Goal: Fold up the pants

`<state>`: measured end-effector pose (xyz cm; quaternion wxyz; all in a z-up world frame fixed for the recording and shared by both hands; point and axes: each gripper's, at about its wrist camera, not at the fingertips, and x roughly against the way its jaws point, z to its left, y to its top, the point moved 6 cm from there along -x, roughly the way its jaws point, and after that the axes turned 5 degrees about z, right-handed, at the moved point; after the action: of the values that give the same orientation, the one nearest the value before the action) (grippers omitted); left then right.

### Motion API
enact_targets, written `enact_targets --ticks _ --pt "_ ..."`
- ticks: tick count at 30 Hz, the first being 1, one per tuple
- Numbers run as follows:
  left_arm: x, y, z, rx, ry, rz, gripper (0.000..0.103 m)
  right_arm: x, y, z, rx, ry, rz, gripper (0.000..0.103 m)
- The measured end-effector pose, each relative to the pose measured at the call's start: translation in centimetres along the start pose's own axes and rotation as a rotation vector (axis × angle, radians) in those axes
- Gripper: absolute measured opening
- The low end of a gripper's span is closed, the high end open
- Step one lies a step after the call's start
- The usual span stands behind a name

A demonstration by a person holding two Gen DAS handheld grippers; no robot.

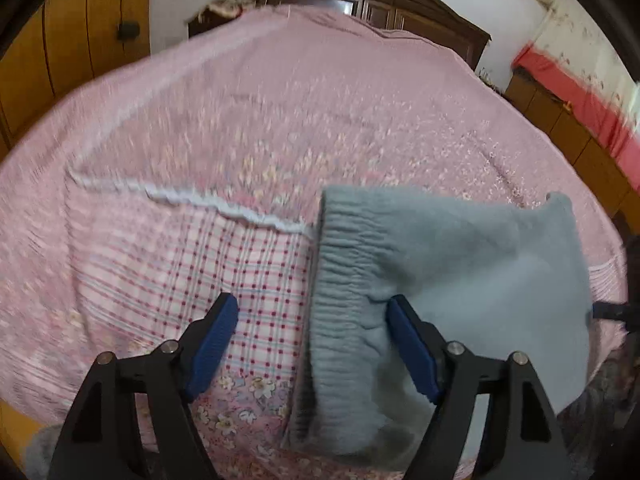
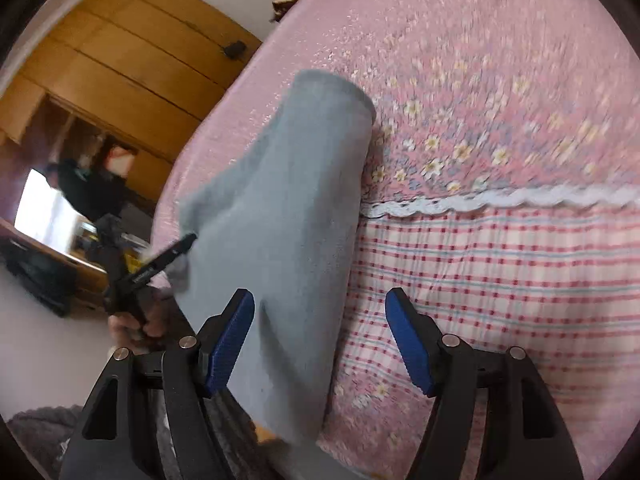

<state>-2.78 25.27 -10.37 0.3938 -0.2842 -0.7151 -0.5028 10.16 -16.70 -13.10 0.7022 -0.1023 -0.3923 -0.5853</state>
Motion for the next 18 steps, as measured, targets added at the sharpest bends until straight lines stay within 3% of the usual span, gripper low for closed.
enact_targets --ticks 3,5,6,7,8,9,11,14,16,18 --pt "-0.5 0.4 0.4 0.003 -0.026 0.014 0.086 -0.3 0.5 0.7 0.023 0.141 -0.005 0.070" --pt "-0.9 1.0 0.6 0.003 -0.038 0.020 0.089 -1.4 1.3 1.4 0.077 0.227 0.107 0.070" --pt "-1.2 1.3 0.5 0.009 -0.044 0.020 0.091 -1.6 1.6 1.5 0.107 0.236 0.142 0.067" --pt "-1.5 1.5 0.3 0.012 -0.045 0.016 0.091 -2.4 2.4 1.5 0.133 0.247 0.200 0.053" --pt "-1.7 1.7 0.0 0.012 -0.039 0.012 0.092 -3.0 3.0 1.1 0.116 0.240 0.239 0.039" --pt "-1.9 1.9 -0.2 0.015 -0.030 0.008 0.092 -3.3 3.4 0.6 0.091 0.218 0.260 0.015" --pt "-1.9 1.9 -1.0 0.015 -0.012 -0.006 0.092 -4.2 3.6 0.1 -0.018 0.131 0.338 0.014" --pt "-1.4 0.8 -4.1 0.008 0.058 -0.058 0.090 -3.1 3.9 3.7 0.168 -0.011 0.361 0.013" --pt "-1.4 0.7 -6.2 -0.020 0.074 -0.082 0.089 -1.7 5.0 5.0 0.205 0.020 0.352 0.013" --pt "-2.2 0.7 -8.5 -0.065 0.074 -0.086 0.089 0.2 6.4 3.9 0.210 -0.005 0.323 0.013"
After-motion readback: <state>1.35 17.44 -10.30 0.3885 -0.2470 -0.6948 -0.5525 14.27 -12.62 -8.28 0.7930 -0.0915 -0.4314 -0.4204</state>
